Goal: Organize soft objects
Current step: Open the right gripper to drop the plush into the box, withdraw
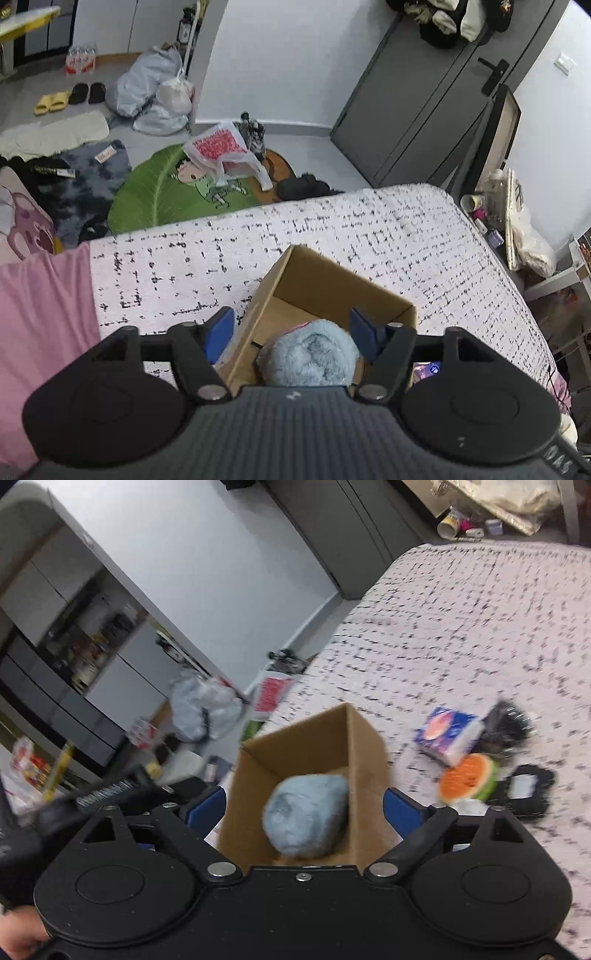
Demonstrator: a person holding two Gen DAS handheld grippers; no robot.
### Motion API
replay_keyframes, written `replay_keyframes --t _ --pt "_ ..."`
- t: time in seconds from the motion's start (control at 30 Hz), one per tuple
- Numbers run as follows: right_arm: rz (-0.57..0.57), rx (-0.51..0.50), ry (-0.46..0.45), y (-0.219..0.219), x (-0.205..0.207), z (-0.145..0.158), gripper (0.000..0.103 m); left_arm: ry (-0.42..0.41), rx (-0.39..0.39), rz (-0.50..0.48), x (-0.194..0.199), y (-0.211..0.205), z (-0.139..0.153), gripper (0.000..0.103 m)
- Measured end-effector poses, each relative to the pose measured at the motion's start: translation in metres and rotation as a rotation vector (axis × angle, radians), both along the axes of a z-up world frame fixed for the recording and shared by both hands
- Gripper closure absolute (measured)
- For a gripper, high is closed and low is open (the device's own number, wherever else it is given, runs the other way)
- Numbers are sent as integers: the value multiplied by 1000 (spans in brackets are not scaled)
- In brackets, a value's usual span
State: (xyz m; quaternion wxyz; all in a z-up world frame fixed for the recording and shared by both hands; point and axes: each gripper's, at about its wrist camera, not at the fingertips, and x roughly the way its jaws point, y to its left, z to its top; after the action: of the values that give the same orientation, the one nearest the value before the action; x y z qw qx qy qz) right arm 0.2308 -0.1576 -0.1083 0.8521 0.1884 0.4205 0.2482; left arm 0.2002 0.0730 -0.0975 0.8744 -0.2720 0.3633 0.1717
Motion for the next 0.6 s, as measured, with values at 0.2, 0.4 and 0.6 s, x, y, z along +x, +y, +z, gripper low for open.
replay_keyframes --t 0.2,0.4,0.6 --pt "-35 -39 -17 -19 -8 11 5 5 20 -55 -9 -17 16 27" --pt "-40 -53 -38 -46 -16 23 0 28 92 -93 -18 -41 26 21" --pt "-46 -45 -51 -71 -22 33 0 39 125 -123 -25 -65 33 17"
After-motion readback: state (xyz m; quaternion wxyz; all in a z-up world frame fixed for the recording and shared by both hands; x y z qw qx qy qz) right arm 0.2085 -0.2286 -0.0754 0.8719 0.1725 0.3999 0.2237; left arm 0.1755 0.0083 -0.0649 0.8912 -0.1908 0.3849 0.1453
